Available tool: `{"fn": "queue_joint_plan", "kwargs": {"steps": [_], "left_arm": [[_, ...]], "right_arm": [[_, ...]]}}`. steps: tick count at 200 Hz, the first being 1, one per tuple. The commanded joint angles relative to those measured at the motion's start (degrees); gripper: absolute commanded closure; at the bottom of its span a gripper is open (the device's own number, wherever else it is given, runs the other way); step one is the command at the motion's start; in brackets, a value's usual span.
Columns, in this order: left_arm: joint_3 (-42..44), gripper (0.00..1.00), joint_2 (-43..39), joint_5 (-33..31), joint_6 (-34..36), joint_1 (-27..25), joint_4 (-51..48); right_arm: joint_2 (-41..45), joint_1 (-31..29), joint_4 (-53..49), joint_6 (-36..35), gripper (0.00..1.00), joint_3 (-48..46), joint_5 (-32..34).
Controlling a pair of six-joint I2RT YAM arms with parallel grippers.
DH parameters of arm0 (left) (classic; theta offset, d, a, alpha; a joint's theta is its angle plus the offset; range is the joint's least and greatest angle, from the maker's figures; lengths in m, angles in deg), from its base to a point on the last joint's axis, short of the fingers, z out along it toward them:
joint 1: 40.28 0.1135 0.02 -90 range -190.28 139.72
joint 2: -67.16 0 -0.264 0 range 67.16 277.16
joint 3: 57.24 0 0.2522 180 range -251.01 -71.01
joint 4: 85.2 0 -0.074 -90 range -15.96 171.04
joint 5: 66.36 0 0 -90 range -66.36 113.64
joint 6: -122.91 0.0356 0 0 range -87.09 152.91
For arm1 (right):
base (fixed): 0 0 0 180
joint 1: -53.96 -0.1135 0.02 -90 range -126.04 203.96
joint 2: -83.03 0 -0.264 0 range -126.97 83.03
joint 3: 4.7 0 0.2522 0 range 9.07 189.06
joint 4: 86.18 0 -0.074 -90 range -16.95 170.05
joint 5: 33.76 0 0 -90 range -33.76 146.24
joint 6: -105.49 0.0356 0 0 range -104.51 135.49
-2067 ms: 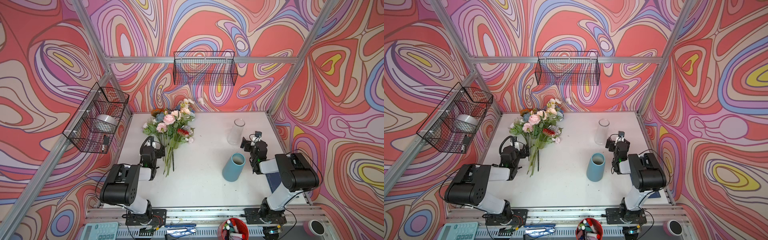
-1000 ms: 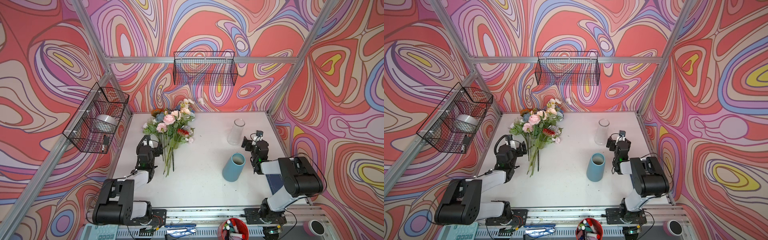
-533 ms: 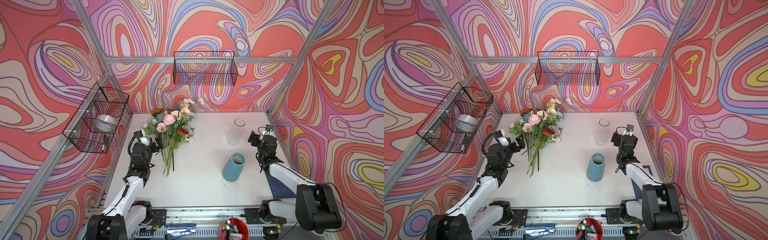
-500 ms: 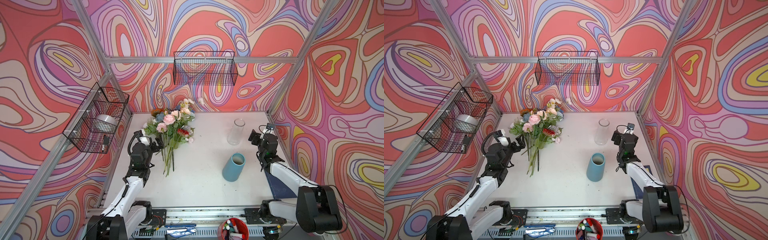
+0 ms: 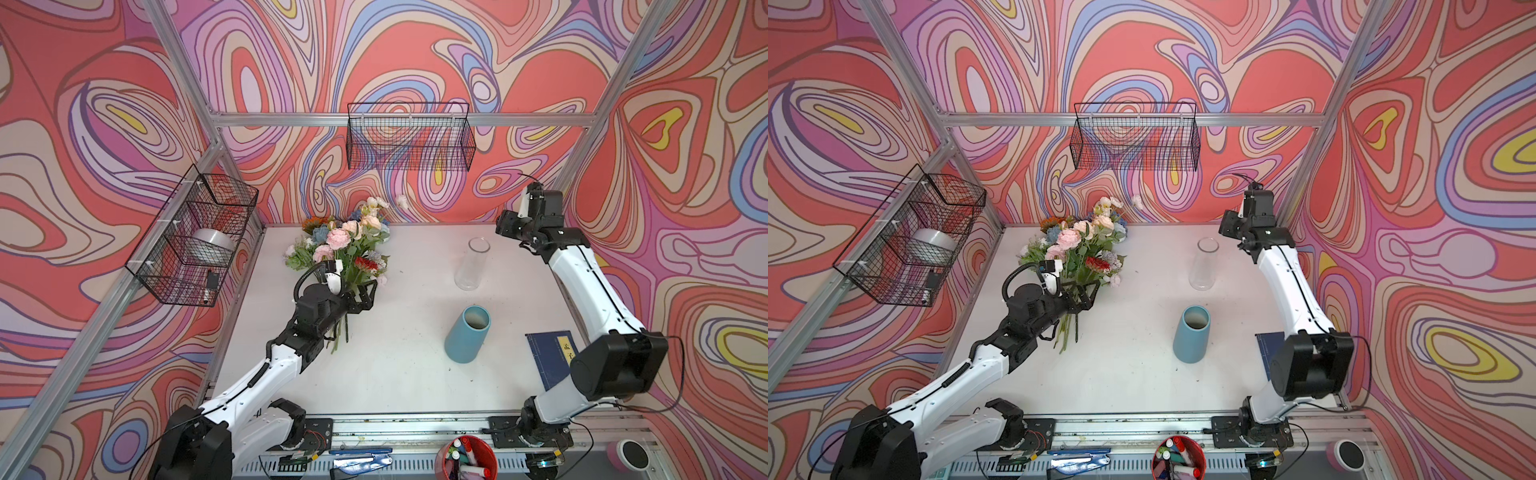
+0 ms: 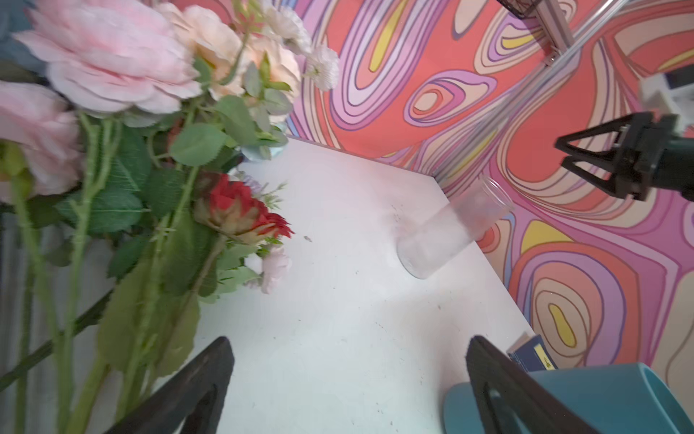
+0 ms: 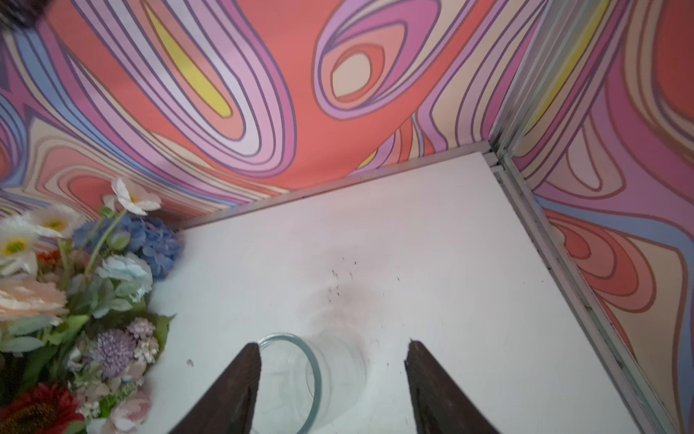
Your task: Arrange the flowers into the vase
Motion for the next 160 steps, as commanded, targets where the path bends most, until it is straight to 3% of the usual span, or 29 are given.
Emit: {"fn": "queue_joint_plan", "kwargs": {"steps": [1, 74, 160], "left_arm": [[-1.79, 0.0, 3.09, 0.32, -1.09, -3.32, 1.38], [-1.46, 0.0, 12.51, 4.48, -4.42, -8.36, 7.74], [-2.33, 0.0, 12.79, 4.19, -3.37, -8.61, 6.0]], "right_arm": [[-4.51, 0.29, -13.63, -1.33, 0.42, 5.07, -2.76], [-13.21, 0.29, -17.41, -2.36, 0.54, 11.85, -6.91], [-15.81, 0.29, -19.57, -3.4, 0.94, 13.68, -9.35]]}}
